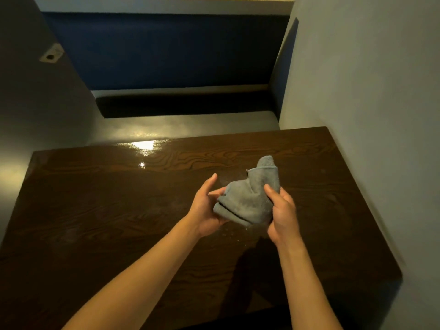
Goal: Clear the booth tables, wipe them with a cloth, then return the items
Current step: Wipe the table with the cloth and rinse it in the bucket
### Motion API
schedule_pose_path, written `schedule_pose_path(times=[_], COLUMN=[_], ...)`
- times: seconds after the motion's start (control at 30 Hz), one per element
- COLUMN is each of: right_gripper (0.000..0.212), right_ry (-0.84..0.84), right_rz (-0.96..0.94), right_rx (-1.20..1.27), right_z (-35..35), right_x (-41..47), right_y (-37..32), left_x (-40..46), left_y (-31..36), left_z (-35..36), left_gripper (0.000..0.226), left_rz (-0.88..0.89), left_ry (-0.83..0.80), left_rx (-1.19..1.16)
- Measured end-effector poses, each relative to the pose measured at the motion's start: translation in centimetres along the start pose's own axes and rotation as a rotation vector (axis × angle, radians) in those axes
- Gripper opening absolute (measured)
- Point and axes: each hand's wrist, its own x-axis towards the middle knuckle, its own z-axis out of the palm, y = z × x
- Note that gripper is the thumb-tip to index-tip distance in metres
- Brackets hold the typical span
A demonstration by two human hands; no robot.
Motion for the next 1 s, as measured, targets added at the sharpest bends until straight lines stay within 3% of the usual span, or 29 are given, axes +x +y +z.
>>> schedule_pose_path(times=[0.1,0.2,0.37,0.5,0.63,0.87,1.0], right_gripper=[0.022,0.018,0.010,0.016,0.012,0.018,0.017], right_ry=[0.005,0.101,0.261,0.315,0.256,0.208,0.169], right_rz=[0.006,-0.048,-0.110,-0.180,-0.155,-0.190,-0.203], right_rx=[-0.023,-0.111,-0.244,-0.398,-0.474,-0.740,-0.847], right_z=[-1.2,-3.0,-6.6,-10.7,-15.4,-23.0,-25.7], right_x=[-0.2,0.3,2.0,5.7,10.5,18.9,23.6], right_y=[-0.3,-0.3,-0.8,-2.5,-5.0,-8.7,-9.9], left_x=[1.5,2.6,4.3,7.7,12.3,21.7,26.3], left_y=[-0.5,-1.4,-3.2,-5.3,-7.5,-12.5,-14.3], left_z=[0.2,1.1,3.9,7.5,11.3,17.8,19.3], left_gripper=[0.060,0.038,0.023,0.023,0.026,0.030,0.036], left_rz=[0.019,0.079,0.274,0.322,0.361,0.608,0.629], left_ry=[-0.019,-0.004,0.011,0.059,0.117,0.293,0.413], left_rx=[0.140,0.337,0.477,0.538,0.553,0.795,0.837])
